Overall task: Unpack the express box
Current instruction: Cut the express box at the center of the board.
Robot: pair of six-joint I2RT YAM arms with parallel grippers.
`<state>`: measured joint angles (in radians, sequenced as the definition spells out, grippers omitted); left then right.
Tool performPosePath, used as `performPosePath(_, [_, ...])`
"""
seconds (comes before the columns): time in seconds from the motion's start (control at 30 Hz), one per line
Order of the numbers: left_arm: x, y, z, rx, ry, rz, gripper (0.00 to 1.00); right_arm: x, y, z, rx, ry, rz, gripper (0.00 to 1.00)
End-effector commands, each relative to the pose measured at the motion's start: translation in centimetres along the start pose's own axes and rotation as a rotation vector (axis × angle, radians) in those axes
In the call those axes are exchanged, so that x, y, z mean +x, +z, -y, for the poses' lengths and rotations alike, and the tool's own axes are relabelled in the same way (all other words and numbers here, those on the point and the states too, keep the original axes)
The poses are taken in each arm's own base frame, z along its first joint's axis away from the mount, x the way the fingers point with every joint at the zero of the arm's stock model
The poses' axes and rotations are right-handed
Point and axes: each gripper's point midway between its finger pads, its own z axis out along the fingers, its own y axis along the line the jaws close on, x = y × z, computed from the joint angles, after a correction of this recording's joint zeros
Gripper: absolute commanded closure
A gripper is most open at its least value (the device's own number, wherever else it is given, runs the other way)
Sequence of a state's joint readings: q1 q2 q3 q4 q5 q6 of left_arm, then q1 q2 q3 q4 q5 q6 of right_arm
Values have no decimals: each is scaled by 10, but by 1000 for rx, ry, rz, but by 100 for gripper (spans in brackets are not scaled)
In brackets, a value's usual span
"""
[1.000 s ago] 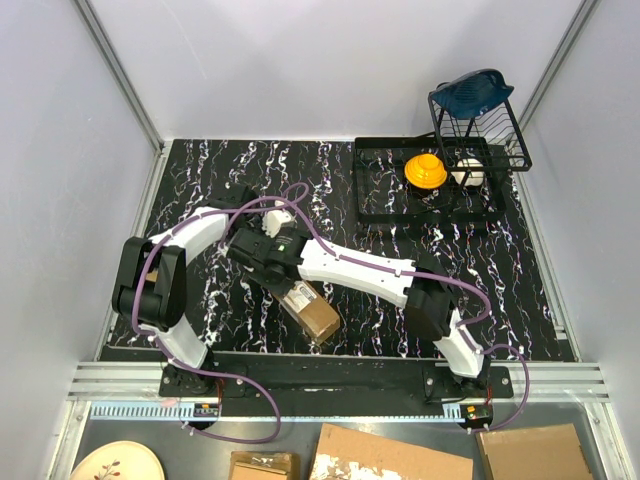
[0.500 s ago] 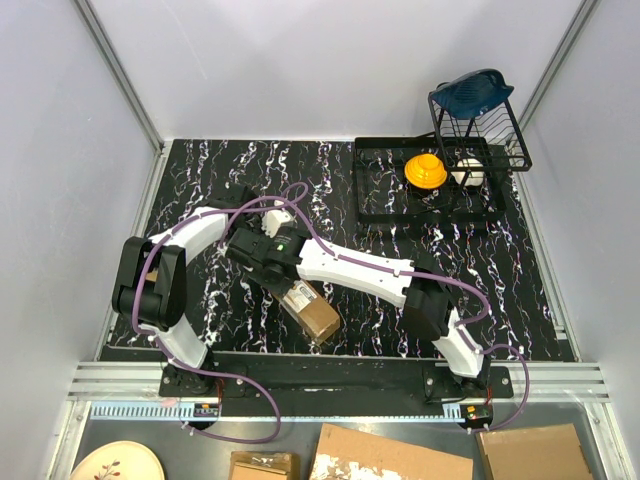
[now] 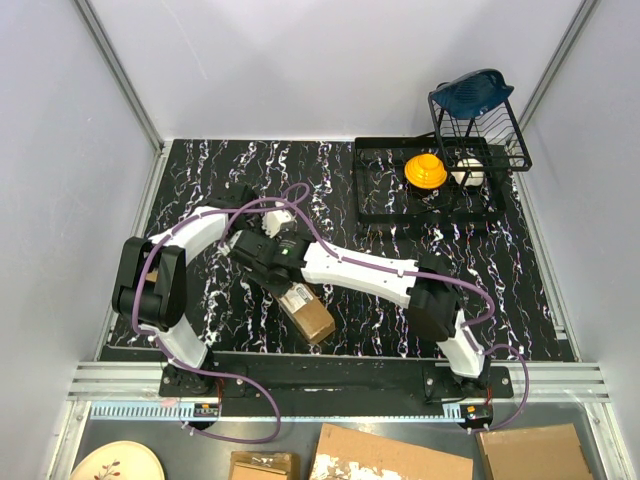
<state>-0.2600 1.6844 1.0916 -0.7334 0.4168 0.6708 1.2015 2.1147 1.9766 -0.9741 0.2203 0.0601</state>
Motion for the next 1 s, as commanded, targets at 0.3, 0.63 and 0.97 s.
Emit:
performPosePath(0.3, [23, -12, 103, 361, -133, -120, 57, -93, 10, 109, 374, 399, 591, 100])
performPosePath(0.63, [22, -56, 60, 189, -194, -71, 55, -48, -3, 87, 241, 362, 420, 100])
performPosePath(0.97, [-24, -93, 54, 120, -177, 65, 53, -34, -28, 73, 141, 289, 314, 100])
